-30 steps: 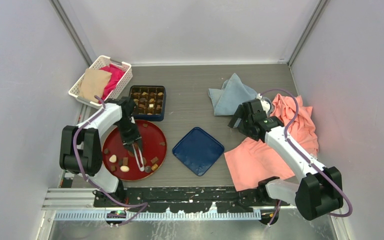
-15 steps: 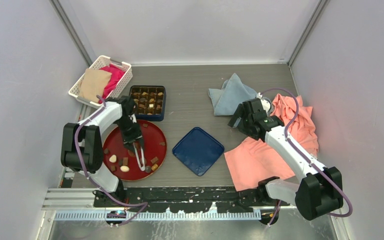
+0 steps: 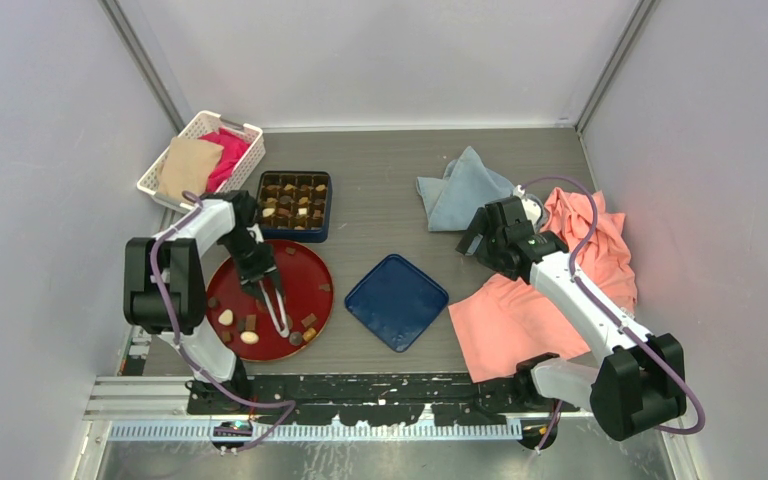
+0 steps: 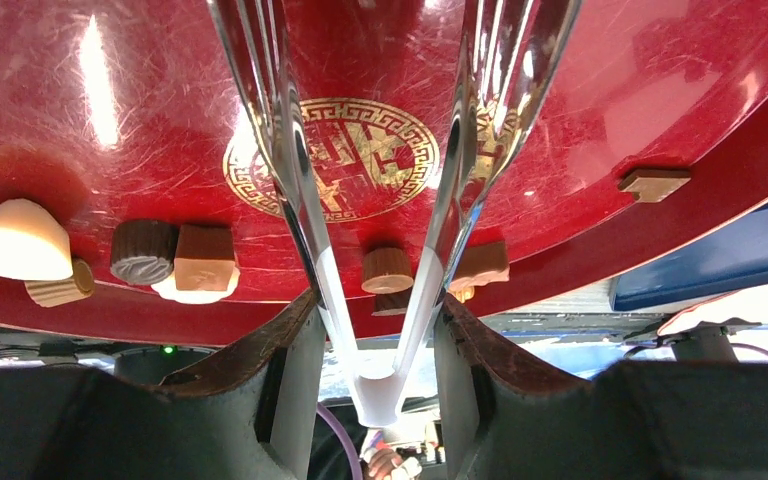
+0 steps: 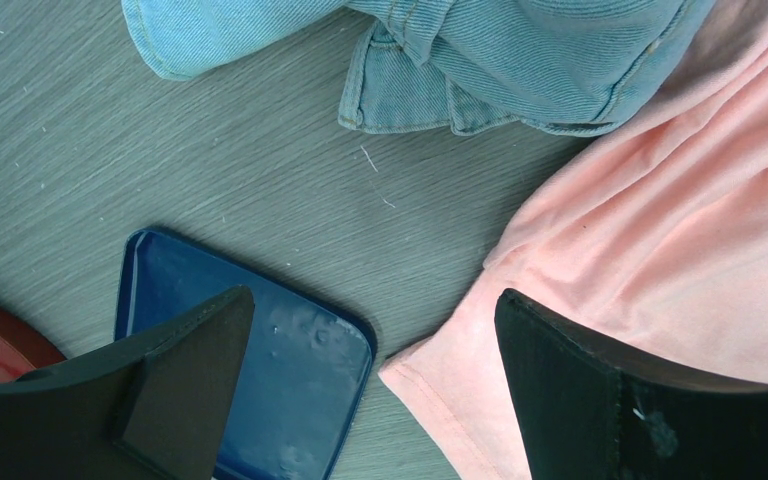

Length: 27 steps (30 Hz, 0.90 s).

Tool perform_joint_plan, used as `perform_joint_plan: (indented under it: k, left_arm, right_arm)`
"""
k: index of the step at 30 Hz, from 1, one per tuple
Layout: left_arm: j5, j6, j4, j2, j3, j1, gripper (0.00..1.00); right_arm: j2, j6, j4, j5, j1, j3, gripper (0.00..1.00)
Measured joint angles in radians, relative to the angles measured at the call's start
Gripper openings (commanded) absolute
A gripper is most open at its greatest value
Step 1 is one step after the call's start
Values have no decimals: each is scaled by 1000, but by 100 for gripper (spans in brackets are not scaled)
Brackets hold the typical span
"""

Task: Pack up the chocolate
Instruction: Pick up the fake chocolate from the plate.

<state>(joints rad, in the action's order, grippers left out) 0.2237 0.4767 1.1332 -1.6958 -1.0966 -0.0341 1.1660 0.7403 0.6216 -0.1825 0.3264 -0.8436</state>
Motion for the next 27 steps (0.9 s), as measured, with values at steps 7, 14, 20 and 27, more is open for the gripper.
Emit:
perform_joint_plan:
  k: [7, 14, 20, 27]
  left_arm:
    - [2, -21, 9, -38, -41, 5, 42]
    - [3, -40, 11, -53, -53, 26, 30]
    - [6, -43, 7, -53, -63, 56, 13]
    - [-4, -43, 25, -15, -65, 58, 2]
  right_arm:
    - [0, 0, 0, -3, 0, 0, 96]
    - [0, 0, 0, -9, 0, 0, 96]
    - [13, 0, 1, -13, 0, -6, 96]
    - [21, 0, 2, -15, 0, -8, 96]
